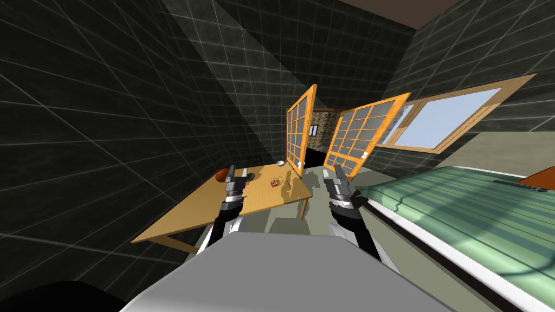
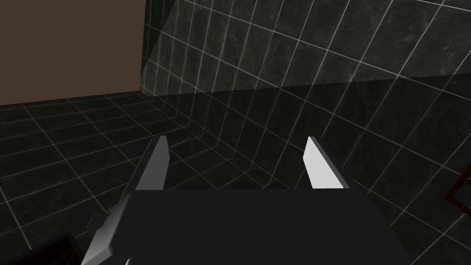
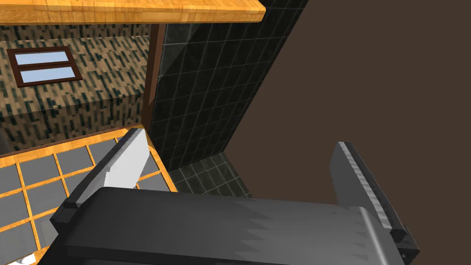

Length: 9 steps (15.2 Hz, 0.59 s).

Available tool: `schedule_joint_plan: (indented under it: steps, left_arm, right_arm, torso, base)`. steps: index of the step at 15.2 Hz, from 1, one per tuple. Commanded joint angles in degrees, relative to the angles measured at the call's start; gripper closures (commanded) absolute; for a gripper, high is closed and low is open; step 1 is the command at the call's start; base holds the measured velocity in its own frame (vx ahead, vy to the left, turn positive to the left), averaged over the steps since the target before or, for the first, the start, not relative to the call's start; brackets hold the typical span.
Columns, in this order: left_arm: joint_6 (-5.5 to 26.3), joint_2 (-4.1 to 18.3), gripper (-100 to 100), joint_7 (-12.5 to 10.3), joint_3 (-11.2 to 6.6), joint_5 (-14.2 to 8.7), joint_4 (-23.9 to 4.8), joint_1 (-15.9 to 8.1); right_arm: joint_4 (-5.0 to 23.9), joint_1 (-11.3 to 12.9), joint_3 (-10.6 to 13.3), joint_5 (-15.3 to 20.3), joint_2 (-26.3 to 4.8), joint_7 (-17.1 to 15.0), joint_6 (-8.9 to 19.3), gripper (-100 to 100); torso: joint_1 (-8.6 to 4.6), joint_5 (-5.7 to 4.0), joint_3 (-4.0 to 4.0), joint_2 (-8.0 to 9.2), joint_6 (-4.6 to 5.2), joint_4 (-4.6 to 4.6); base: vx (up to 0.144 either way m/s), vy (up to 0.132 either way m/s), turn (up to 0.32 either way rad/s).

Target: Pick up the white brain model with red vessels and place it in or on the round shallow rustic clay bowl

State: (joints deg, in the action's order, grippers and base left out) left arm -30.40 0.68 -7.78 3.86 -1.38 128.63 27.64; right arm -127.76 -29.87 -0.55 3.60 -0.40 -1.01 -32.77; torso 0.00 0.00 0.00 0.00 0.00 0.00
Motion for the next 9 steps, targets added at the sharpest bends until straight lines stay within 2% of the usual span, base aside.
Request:
schedule_joint_plan:
  steps: [1,5,6,8,9]
  left_arm:
    - [0.13,1.66,-100,-0.07,-0.16,-0.19,-0.95,-0.38]
    - [0.92,6.67,-100,-0.49,-1.02,-1.25,-5.90,-2.52]
    - [0.92,6.67,-100,-0.49,-1.02,-1.25,-6.30,-2.52]
    - [1.54,9.14,-100,-0.80,-1.60,-2.00,-9.61,-4.11]
    - [1.54,9.14,-100,-0.80,-1.60,-2.00,-10.30,-4.11]
  right_arm:
    - [0.00,0.00,0.00,0.00,0.00,0.00,0.00,0]
    - [0.00,0.01,0.00,0.00,-0.01,0.00,0.00,0]
    - [0.00,0.01,0.00,0.00,-0.01,0.00,0.00,0]
    - [0.00,0.01,0.00,0.00,-0.01,0.00,0.00,0]
    - [0.00,0.01,0.00,0.00,-0.01,0.00,0.00,0]
  torso:
    - [0.00,0.00,0.00,0.00,0.00,0.00]
    - [0.24,0.05,0.03,0.05,0.03,0.01]
    - [0.32,0.07,0.04,0.08,0.03,0.01]
    - [0.32,0.08,0.04,0.08,0.02,0.01]
    - [0.34,0.07,0.06,0.10,0.03,0.02]
  base:
    - [-0.004,0.007,-0.041]
    - [-0.019,0.051,-0.129]
    - [-0.026,0.072,-0.103]
    - [-0.030,0.064,-0.144]
    - [-0.034,0.061,-0.147]
